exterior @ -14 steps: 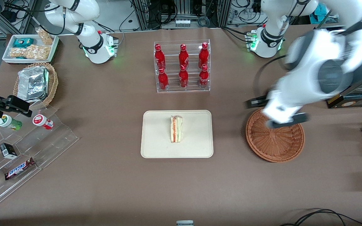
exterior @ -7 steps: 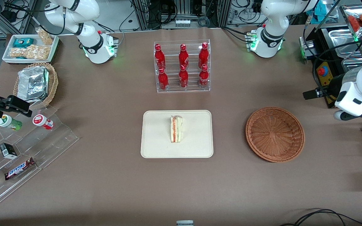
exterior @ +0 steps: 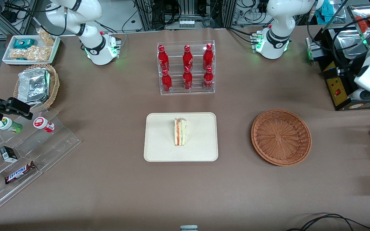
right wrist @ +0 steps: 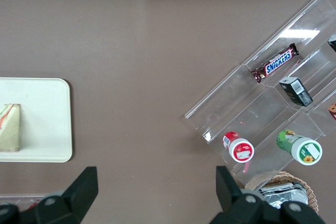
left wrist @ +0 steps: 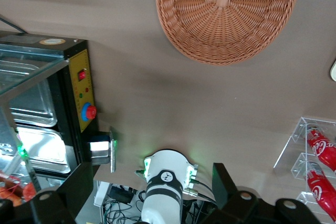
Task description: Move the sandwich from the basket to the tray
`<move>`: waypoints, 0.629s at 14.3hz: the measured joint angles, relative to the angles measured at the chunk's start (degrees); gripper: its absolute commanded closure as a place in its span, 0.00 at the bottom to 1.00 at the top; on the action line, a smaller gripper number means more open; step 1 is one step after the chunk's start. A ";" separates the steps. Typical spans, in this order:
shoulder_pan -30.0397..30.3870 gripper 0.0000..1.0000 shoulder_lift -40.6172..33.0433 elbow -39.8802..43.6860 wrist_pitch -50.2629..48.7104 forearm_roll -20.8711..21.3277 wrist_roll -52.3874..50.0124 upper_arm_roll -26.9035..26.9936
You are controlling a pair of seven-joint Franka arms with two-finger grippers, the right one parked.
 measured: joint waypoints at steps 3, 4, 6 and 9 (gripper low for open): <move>0.01 0.00 -0.88 1.30 0.06 0.06 0.20 -0.02; 0.01 0.00 -0.88 2.34 0.12 0.06 0.27 -0.05; 0.01 0.00 -0.88 3.71 0.79 0.05 0.39 -0.28; 0.00 0.00 -0.87 4.02 4.12 0.04 0.42 -0.69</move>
